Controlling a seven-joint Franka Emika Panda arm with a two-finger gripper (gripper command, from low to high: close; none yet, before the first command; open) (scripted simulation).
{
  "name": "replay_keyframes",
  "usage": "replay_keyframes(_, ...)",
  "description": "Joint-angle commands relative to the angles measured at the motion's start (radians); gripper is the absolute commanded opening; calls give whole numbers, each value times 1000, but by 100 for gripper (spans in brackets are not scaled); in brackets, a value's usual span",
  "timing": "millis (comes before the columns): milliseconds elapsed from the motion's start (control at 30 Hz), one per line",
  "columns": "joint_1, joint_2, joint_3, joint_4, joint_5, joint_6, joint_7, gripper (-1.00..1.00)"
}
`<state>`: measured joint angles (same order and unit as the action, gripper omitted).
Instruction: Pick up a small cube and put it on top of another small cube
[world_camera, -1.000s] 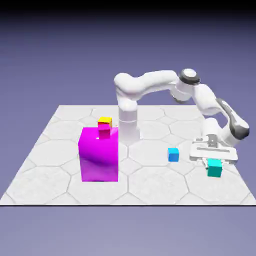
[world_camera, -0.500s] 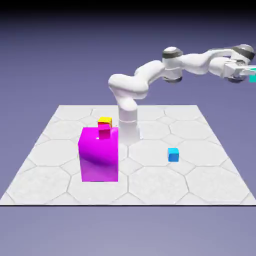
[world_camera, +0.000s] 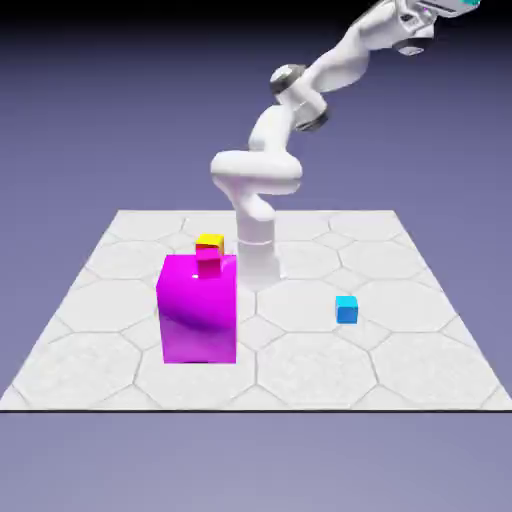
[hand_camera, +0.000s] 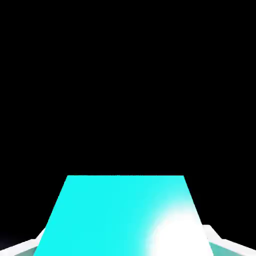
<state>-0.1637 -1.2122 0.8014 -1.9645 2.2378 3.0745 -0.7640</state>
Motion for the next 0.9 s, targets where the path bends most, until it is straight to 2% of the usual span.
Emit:
replay_keyframes(0, 31, 9, -36, -7, -18, -12, -13, -100)
replay_keyframes(867, 847, 250, -979, -180, -489, -361, -360, -100)
